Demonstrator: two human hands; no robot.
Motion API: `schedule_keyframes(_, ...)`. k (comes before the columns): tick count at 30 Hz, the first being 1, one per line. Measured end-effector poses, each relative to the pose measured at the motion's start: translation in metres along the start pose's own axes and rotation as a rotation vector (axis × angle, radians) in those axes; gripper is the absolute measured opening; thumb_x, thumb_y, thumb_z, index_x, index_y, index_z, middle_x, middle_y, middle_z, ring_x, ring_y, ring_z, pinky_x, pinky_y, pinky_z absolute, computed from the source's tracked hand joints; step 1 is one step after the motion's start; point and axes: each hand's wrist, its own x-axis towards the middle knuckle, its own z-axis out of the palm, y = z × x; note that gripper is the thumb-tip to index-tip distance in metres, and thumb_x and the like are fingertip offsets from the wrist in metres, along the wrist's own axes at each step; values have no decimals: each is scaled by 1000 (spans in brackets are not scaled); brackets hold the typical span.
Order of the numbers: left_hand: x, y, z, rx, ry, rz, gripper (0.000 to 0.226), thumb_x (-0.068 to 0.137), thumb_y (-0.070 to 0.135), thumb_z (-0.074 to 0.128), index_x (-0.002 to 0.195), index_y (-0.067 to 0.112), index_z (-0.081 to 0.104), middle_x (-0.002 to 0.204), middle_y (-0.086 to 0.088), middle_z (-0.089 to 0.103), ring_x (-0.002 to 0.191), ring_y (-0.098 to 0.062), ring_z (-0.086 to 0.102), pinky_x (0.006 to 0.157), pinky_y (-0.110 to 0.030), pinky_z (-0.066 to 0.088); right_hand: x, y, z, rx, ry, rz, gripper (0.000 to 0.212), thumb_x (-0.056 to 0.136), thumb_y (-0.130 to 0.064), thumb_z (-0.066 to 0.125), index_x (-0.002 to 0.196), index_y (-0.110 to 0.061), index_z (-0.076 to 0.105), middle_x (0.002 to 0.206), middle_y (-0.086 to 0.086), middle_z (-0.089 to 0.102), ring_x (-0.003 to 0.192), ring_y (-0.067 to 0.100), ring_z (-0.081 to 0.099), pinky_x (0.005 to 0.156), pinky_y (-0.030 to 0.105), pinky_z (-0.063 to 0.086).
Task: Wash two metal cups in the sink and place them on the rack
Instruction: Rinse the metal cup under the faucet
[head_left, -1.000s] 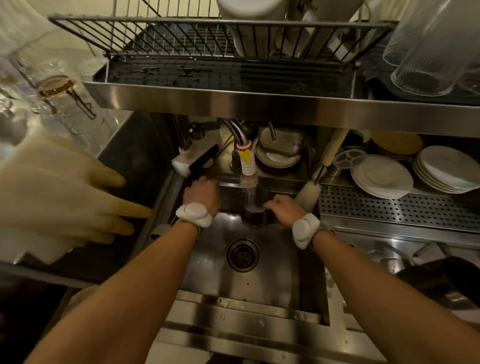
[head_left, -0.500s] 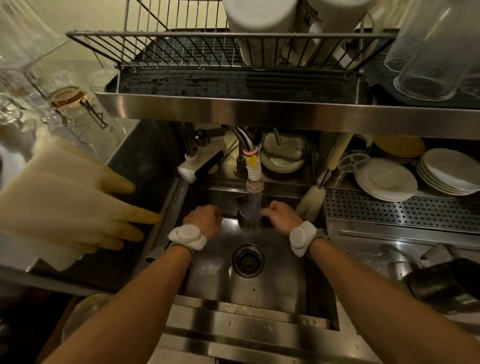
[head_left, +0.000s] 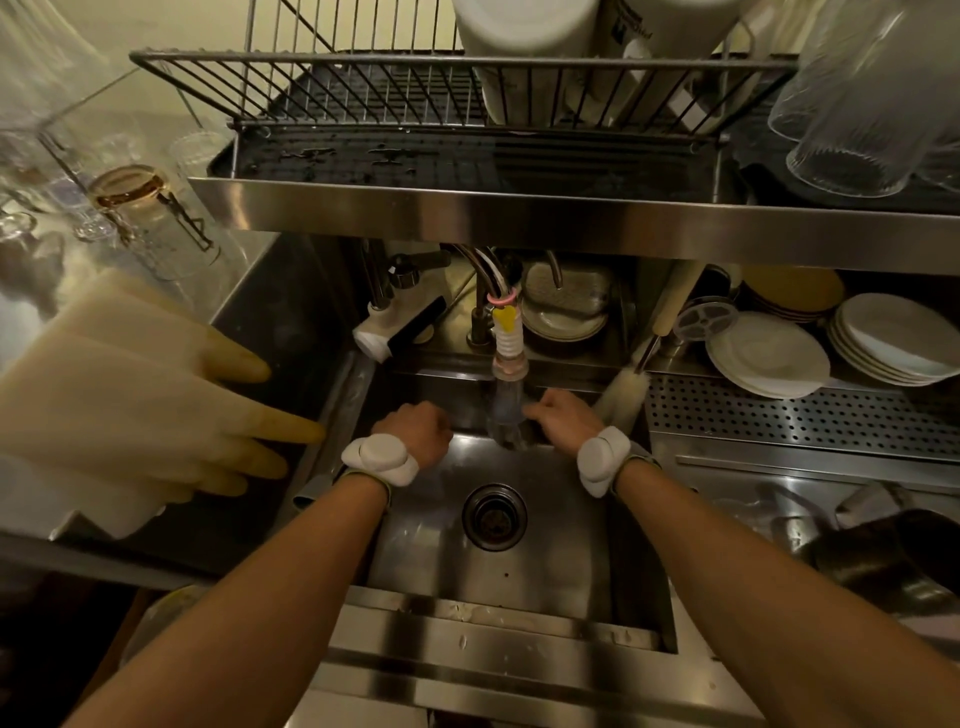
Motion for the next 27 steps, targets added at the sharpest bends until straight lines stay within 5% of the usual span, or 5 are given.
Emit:
schedule_keyframes(8, -3, 2, -4, 8, -14, 20, 31, 93, 34, 50, 118, 25, 65, 125, -11, 62, 113, -34, 60, 93, -40, 51, -7, -12, -2, 18, -19, -34, 23, 92, -31, 53, 84, -10, 55, 81, 5, 54, 81, 22, 52, 66, 32, 40)
schedule_keyframes(11, -5, 1, -5, 6, -21, 18, 31, 92, 35, 49, 117, 27, 65, 126, -11, 62, 113, -34, 60, 93, -41, 51, -6, -7, -10, 27, -7, 0, 23, 92, -29, 53, 95, -7, 59, 92, 9, 57, 89, 26, 56, 82, 40, 48)
schedule_keyframes(15, -7, 1, -2, 17, -22, 19, 31, 93, 37, 49, 119, 27, 64, 127, -10, 61, 114, -33, 59, 94, -39, 50, -7, -3, -6, 3, 10, 2, 20, 92, -28, 53, 86, -10, 55, 90, 10, 55, 83, 22, 51, 68, 30, 37)
schedule_keyframes(18, -8, 2, -2, 30, -39, 18, 31, 94, 37, 49, 119, 25, 64, 127, -10, 61, 114, -32, 59, 93, -38, 49, -8, -4, -5, 43, -7, 13, 21, 92, -28, 53, 77, -14, 53, 89, 10, 55, 83, 23, 52, 72, 32, 38)
schedule_keyframes(27, -6, 6, -6, 35, -23, 41, 30, 92, 37, 50, 116, 27, 65, 125, -9, 62, 113, -33, 60, 92, -39, 51, -7, -2, -10, 13, 2, 30, 23, 92, -27, 52, 95, -6, 59, 92, 10, 55, 85, 24, 54, 77, 37, 45)
